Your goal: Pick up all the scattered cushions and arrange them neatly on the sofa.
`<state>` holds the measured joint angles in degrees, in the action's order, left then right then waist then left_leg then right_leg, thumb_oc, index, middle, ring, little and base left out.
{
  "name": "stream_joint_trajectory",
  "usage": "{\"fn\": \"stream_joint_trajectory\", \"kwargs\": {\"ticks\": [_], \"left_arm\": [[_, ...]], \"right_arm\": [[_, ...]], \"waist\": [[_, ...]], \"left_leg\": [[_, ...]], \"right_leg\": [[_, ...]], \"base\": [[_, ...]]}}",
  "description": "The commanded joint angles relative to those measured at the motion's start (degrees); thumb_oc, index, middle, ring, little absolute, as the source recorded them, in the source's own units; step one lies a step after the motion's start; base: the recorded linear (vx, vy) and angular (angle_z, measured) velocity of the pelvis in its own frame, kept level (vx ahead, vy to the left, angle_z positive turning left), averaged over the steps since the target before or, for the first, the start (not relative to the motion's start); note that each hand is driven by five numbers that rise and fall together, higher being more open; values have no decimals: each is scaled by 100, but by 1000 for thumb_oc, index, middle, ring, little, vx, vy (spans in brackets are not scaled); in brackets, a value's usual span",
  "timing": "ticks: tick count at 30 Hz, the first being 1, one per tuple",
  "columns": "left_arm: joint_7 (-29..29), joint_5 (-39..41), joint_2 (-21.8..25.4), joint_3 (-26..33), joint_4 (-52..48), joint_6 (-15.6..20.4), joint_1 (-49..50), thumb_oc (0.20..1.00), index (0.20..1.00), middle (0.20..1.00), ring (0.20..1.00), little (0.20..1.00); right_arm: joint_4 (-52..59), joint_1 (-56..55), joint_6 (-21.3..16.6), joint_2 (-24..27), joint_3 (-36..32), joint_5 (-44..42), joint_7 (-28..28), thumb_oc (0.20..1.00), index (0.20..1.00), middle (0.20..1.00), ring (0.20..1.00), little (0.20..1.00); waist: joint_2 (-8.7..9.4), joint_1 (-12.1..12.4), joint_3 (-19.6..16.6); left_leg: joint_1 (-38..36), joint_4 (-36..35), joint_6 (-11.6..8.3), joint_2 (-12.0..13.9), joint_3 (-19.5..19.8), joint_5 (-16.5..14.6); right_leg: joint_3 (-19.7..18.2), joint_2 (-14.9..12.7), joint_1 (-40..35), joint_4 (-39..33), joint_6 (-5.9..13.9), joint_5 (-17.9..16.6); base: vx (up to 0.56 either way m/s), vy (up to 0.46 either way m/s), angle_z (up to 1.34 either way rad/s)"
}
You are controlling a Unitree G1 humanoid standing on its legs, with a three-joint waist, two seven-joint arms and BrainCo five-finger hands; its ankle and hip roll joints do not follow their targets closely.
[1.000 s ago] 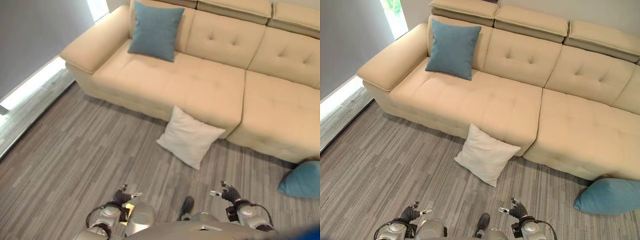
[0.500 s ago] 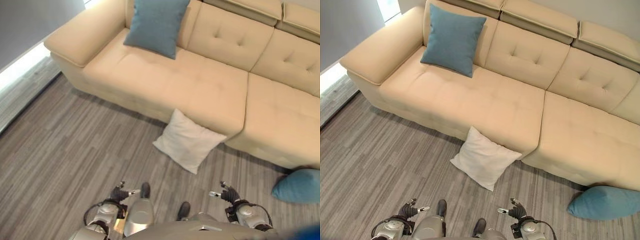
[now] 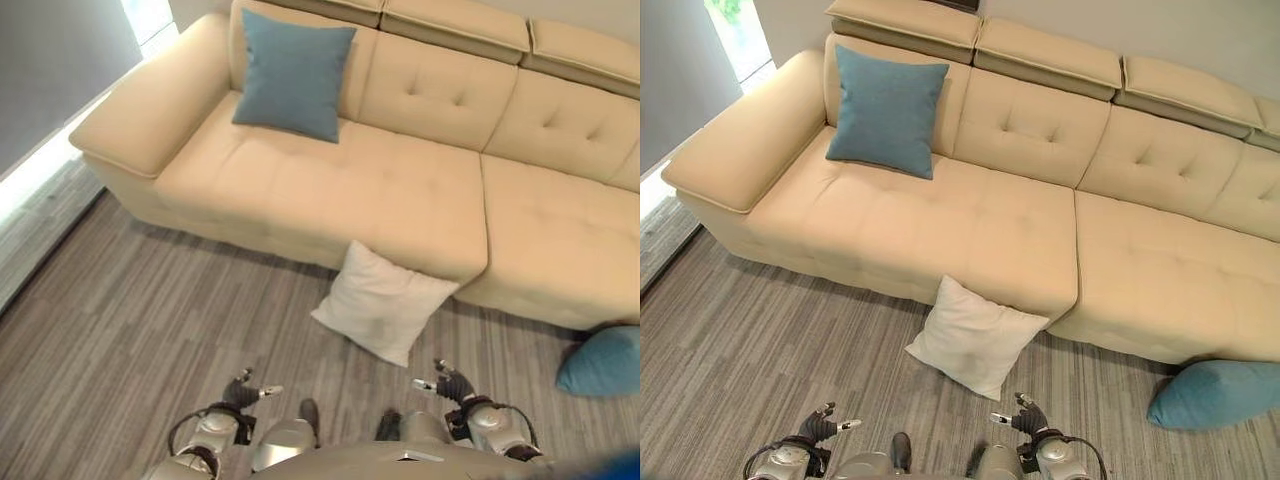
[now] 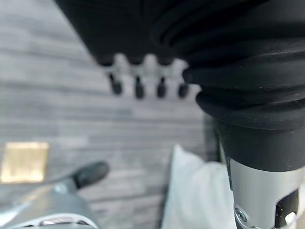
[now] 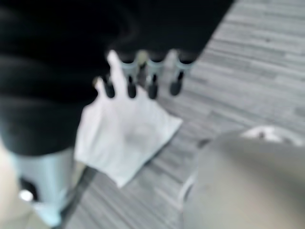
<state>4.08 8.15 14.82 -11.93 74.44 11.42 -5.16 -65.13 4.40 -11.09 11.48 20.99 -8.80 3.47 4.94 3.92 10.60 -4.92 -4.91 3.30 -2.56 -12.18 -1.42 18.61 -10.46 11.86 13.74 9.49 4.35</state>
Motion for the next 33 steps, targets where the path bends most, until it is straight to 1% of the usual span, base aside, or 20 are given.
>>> {"fn": "stream_joint_trajectory", "kwargs": {"ticks": [1,3,4,5,6,7,8,9,10,12,13,14,15,16,20,21,26,29,32,33], "left_arm": [[-41,30,-22,44,-11,63,-113,1000,1000,1000,1000,1000],[-51,16,-28,31,8,69,-133,1000,1000,1000,1000,1000],[-73,41,-45,14,3,75,-115,1000,1000,1000,1000,1000],[-80,41,-61,7,0,72,-101,1000,1000,1000,1000,1000],[-96,8,-89,-30,18,59,-82,1000,1000,1000,1000,1000],[-104,-19,-98,-75,16,64,-86,1000,1000,1000,1000,1000],[-104,58,-117,-119,-43,59,-143,1000,1000,1000,1000,1000],[-104,59,-118,-120,-43,59,-146,1000,1000,1000,1000,1000],[-106,94,-124,-125,-62,54,-187,1000,1000,1000,1000,1000],[-85,135,-117,-166,-84,64,-215,1000,1000,1000,1000,1000],[-33,151,-121,-225,-146,83,-228,1000,1000,1000,1000,1000],[11,173,-109,-237,-161,97,-249,1000,1000,1000,1000,1000],[17,189,-111,-250,-148,106,-254,1000,1000,1000,1000,1000],[18,202,-109,-250,-138,104,-265,1000,1000,1000,1000,1000],[2,149,-84,-319,-141,87,-302,1000,1000,1000,1000,1000],[-1,106,-54,-333,-139,95,-294,1000,1000,1000,1000,1000],[21,116,13,-312,-172,123,-328,1000,1000,1000,1000,1000],[28,130,7,-291,-173,142,-317,1000,1000,1000,1000,1000],[49,113,-3,-298,-191,147,-319,1000,1000,1000,1000,1000],[64,119,23,-320,-233,159,-348,1000,1000,1000,1000,1000]], "right_arm": [[50,188,-108,181,55,15,1,1000,1000,1000,1000,1000],[41,135,-120,208,36,11,17,1000,1000,1000,1000,1000],[0,63,-109,236,-29,-36,8,1000,1000,1000,1000,1000],[-7,34,-107,252,-45,-44,7,1000,1000,1000,1000,1000],[-2,-11,-116,291,-87,-69,12,1000,1000,1000,1000,1000],[11,-40,-133,317,-95,-101,9,1000,1000,1000,1000,1000],[25,-32,-131,372,-58,-134,9,1000,1000,1000,1000,1000],[24,-30,-131,373,-59,-134,9,1000,1000,1000,1000,1000],[17,0,-139,389,-26,-134,11,1000,1000,1000,1000,1000],[27,12,-141,407,-5,-179,18,1000,1000,1000,1000,1000],[121,45,-164,441,19,-196,46,1000,1000,1000,1000,1000],[144,77,-189,443,66,-185,61,1000,1000,1000,1000,1000],[112,97,-185,453,91,-173,58,1000,1000,1000,1000,1000],[162,105,-192,451,97,-169,52,1000,1000,1000,1000,1000],[153,113,-194,476,45,-147,89,1000,1000,1000,1000,1000],[209,108,-197,474,41,-130,87,1000,1000,1000,1000,1000],[251,203,-169,419,70,-118,82,1000,1000,1000,1000,1000],[331,274,-170,396,106,-98,74,1000,1000,1000,1000,1000],[424,385,-172,364,133,-51,94,1000,1000,1000,1000,1000],[484,451,-171,359,137,-34,107,1000,1000,1000,1000,1000]], "waist": [[15,99,110],[29,-10,77],[72,-37,48],[73,-40,45],[84,-94,18],[107,-148,25],[143,-94,142],[134,-101,143],[129,-57,197],[116,-29,221],[79,31,194],[37,116,187],[26,169,181],[36,177,176],[49,109,47],[62,85,4],[71,105,35],[65,143,86],[37,196,149],[18,210,232]], "left_leg": [[172,591,-308,40,814,-261],[122,703,-352,6,881,-393],[128,962,-433,-36,853,-525],[137,1077,-477,-38,842,-551],[226,1440,-615,40,707,-496],[401,1960,-777,188,565,-328],[753,2763,-996,328,568,-30],[773,2796,-999,339,578,-45],[861,2907,-989,393,601,-4],[1011,2611,-899,487,612,-37],[1074,1717,-794,550,841,-80],[1110,1335,-832,537,1298,131],[1130,1301,-836,476,1609,157],[1079,1309,-844,445,1717,116],[807,946,-745,409,1591,89],[713,843,-680,366,1511,63],[600,814,-497,234,1274,-84],[597,770,-413,173,1164,-110],[620,676,-354,151,980,-112],[646,658,-336,162,896,-114]], "right_leg": [[130,191,-370,-844,-98,-994],[-174,300,-422,-881,-140,-956],[-127,285,-516,-927,-176,-941],[-50,290,-588,-985,-191,-937],[77,309,-776,-1079,-248,-897],[95,349,-914,-1129,-340,-855],[153,362,-1117,-1167,-477,-766],[162,372,-1116,-1168,-481,-766],[144,410,-1179,-1165,-538,-673],[105,452,-1257,-1186,-559,-580],[-55,545,-1315,-1220,-505,-448],[-232,647,-1336,-1210,-517,-370],[-343,675,-1321,-1168,-514,-348],[-409,664,-1309,-1119,-516,-342],[-453,566,-1322,-1061,-463,-362],[-513,493,-1297,-1013,-403,-385],[-721,310,-1173,-946,-226,-534],[-845,209,-1027,-967,-111,-708],[-750,60,-832,-866,-2,-804],[-602,-75,-701,-646,47,-818]], "base": [[117,-23,19],[221,-55,27],[221,-72,45],[210,-87,58],[174,-108,57],[173,-155,47],[93,-116,50],[71,-91,49],[63,-28,11],[161,15,-35],[266,106,-41],[274,134,-48],[148,109,-68],[102,103,-82],[109,179,-68],[53,175,-12],[14,177,-38],[-50,142,-25],[-89,128,-51],[-91,77,-54]]}}
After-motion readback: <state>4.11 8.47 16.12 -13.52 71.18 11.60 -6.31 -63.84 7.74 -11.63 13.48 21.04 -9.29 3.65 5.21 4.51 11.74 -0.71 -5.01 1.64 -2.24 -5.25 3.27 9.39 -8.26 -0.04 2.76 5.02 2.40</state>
